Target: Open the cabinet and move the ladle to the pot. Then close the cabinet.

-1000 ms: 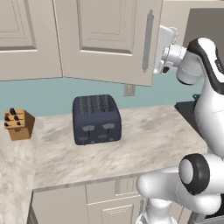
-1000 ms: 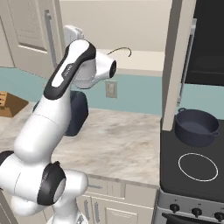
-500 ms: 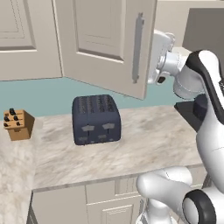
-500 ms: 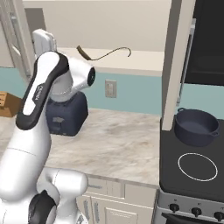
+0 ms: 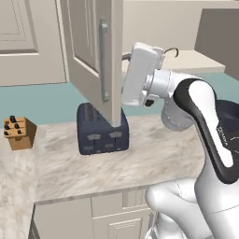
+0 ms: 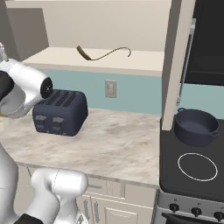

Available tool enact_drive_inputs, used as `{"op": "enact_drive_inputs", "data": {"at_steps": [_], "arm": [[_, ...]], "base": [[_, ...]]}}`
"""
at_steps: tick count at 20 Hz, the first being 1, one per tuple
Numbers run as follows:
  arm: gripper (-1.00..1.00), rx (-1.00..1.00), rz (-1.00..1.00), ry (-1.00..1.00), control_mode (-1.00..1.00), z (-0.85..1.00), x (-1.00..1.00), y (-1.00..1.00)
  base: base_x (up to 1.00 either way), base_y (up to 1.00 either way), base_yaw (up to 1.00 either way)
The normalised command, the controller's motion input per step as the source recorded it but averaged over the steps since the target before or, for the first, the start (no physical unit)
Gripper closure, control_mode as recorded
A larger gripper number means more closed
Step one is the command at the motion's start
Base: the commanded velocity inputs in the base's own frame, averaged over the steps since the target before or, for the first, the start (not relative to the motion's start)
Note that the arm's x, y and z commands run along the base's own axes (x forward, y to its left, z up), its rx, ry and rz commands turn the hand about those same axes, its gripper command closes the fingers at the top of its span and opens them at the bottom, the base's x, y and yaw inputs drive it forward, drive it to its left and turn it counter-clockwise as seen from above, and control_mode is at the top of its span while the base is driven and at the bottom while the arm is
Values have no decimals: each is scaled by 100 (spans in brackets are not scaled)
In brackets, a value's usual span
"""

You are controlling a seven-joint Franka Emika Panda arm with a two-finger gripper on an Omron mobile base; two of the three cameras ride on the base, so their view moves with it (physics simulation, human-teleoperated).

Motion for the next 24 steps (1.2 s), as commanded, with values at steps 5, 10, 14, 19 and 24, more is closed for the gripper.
{"op": "enact_drive_inputs", "data": {"at_steps": [5,10,14,19,24], "arm": [[-100,-5,0,2,-100,0,8,77],[-100,0,0,4,-100,0,12,1],[-100,0,1,-1,-100,14,0,-5],[-100,0,0,16,-100,34,-1,-56],[-100,-1,-1,28,-100,45,0,-77]], "base": [[0,0,0],[0,0,0],[0,0,0],[0,0,0],[0,0,0]]}}
